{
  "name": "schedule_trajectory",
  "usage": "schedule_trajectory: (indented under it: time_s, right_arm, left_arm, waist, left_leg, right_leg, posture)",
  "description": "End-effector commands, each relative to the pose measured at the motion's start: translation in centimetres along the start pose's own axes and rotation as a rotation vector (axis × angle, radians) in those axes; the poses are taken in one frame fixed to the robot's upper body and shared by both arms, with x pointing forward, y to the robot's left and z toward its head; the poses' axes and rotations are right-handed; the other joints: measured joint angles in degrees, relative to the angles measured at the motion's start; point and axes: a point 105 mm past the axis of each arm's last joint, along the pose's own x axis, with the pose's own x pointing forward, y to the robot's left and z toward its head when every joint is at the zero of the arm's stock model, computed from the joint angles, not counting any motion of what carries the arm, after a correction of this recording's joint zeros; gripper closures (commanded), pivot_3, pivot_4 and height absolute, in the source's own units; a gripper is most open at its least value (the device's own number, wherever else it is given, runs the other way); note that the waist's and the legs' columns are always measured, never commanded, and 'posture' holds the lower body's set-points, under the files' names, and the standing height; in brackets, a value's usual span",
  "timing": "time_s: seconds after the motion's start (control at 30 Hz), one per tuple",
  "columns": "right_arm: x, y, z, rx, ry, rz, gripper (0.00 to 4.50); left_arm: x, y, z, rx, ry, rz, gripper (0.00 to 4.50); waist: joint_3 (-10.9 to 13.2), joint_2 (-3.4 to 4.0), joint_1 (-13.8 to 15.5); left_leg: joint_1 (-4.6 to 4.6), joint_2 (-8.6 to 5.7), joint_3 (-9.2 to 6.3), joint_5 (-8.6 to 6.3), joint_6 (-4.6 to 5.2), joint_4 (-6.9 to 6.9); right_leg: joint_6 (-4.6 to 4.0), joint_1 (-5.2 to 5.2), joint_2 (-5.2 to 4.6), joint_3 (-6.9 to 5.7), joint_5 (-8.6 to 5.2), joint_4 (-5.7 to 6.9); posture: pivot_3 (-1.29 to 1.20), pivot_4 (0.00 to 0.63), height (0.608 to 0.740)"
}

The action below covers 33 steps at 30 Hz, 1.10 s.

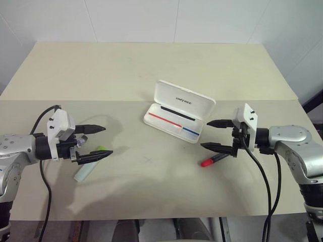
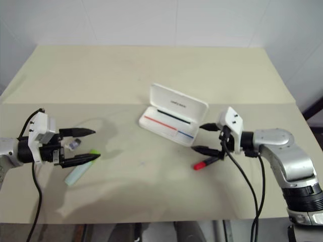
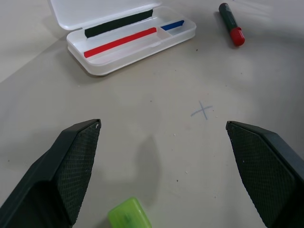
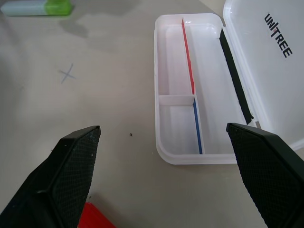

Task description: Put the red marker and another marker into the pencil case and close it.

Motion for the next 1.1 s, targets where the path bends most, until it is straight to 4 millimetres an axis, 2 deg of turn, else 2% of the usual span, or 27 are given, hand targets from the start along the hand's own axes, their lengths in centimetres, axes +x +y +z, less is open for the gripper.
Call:
schedule_trajectory:
  time_s: [0.03, 0.2, 0.4, 0.5, 0.63, 0.77, 1.1]
  right_arm:
    - [-0.2, 0.3, 1.9, -0.038, -0.054, -0.009, 0.00]
    - [0.7, 1.1, 2.4, -0.026, -0.074, 0.005, 0.00]
    - [2.4, 0.8, 4.3, -0.057, -0.128, -0.027, 0.00]
    - [3.4, 1.7, 3.9, -0.024, -0.080, 0.013, 0.00]
    - [5.8, 3.0, 2.7, -0.008, 0.001, 0.123, 0.00]
    - [6.3, 2.4, 2.9, -0.023, 0.012, 0.109, 0.00]
    - [6.8, 2.2, 1.0, -0.021, 0.071, 0.075, 0.00]
  left_arm:
    - [-0.2, 0.3, 1.3, 0.066, -0.022, 0.002, 0.02]
    - [0.4, 0.2, 1.3, 0.067, -0.068, -0.005, 0.02]
    - [0.5, 0.7, 1.5, 0.092, -0.112, 0.000, 0.02]
    - [0.0, 0.7, 1.6, 0.100, -0.126, 0.019, 0.02]
    - [-0.9, 0.9, 1.4, 0.121, -0.153, 0.046, 0.02]
    - [-1.7, 1.1, 1.7, 0.133, -0.178, 0.047, 0.02]
    - [-1.7, 0.7, 1.4, 0.137, -0.181, 0.031, 0.02]
  waist:
    - [0.0, 0.00, 0.0]
    - [0.0, 0.00, 0.1]
    - [0.0, 0.00, 0.1]
    - [0.0, 0.00, 0.2]
    - [0.0, 0.00, -0.3]
    - [0.0, 0.00, -0.2]
    - [0.0, -0.03, -0.4]
  left_leg:
    - [0.00, 0.00, 0.00, 0.00, 0.00, 0.00]
    - [0.00, 0.00, 0.01, 0.00, 0.00, -0.02]
    - [0.01, 0.01, -0.02, 0.01, -0.01, 0.11]
    - [0.01, 0.01, -0.02, 0.01, -0.01, 0.11]
    - [0.00, 0.02, 0.01, 0.01, -0.01, 0.10]
    - [-0.02, 0.03, 0.01, 0.01, -0.01, 0.18]
    - [-0.02, 0.03, 0.00, 0.01, -0.01, 0.22]
  right_leg:
    - [0.00, 0.00, 0.01, 0.00, 0.00, 0.01]
    - [0.00, 0.00, 0.00, 0.01, 0.00, 0.00]
    - [0.00, -0.02, 0.04, 0.00, 0.00, 0.17]
    - [0.00, -0.02, 0.03, 0.00, 0.00, 0.17]
    - [-0.02, -0.09, 0.03, 0.02, -0.01, 0.23]
    - [-0.05, -0.16, 0.05, 0.02, -0.03, 0.38]
    - [-0.05, -0.17, 0.05, 0.01, -0.03, 0.42]
  posture:
    - [0.00, 0.150, 0.740]
    - [0.00, 0.150, 0.740]
    - [0.00, 0.150, 0.740]
    - [0.00, 0.150, 0.740]
    - [0.00, 0.150, 0.740]
    - [0.00, 0.150, 0.740]
    - [0.00, 0.150, 0.740]
